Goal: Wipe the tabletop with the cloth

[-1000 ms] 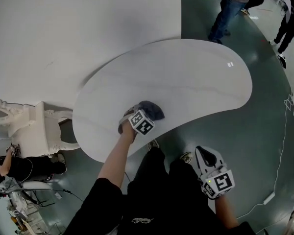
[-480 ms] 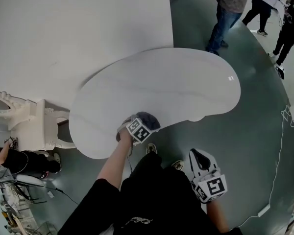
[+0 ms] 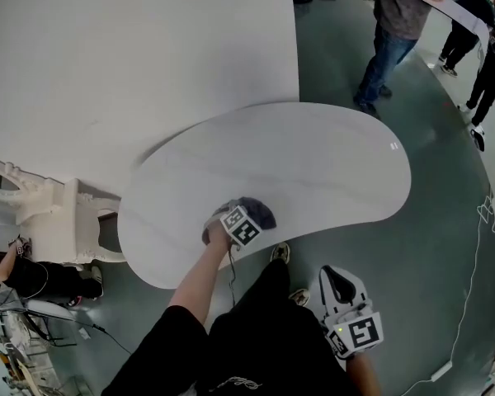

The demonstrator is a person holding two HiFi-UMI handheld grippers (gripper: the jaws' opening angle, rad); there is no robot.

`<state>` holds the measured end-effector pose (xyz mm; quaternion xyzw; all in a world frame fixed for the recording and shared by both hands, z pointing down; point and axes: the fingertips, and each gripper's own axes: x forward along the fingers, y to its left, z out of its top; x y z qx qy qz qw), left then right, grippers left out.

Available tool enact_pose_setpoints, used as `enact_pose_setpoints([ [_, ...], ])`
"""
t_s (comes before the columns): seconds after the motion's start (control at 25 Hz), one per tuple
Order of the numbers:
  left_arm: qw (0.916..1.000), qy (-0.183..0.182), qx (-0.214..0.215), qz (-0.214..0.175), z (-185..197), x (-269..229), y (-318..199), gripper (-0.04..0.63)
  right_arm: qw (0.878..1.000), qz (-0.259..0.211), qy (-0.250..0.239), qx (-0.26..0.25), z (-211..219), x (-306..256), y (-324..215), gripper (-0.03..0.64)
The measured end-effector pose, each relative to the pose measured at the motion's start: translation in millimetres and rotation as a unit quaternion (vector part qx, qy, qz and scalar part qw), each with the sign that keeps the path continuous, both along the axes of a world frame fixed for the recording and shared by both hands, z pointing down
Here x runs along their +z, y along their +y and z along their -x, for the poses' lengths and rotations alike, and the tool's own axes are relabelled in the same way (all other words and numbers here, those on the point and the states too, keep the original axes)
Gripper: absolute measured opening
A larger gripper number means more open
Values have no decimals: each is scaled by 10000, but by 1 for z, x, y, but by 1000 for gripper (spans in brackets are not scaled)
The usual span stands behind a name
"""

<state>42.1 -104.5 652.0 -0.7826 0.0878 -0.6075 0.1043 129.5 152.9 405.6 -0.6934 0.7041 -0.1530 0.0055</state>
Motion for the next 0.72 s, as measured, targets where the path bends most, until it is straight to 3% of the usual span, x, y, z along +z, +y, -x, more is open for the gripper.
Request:
enact_pose_setpoints([
  [0.72, 9987, 215, -414, -210, -87, -13, -223, 114, 9975, 687, 123, 106, -52, 14, -92, 14],
])
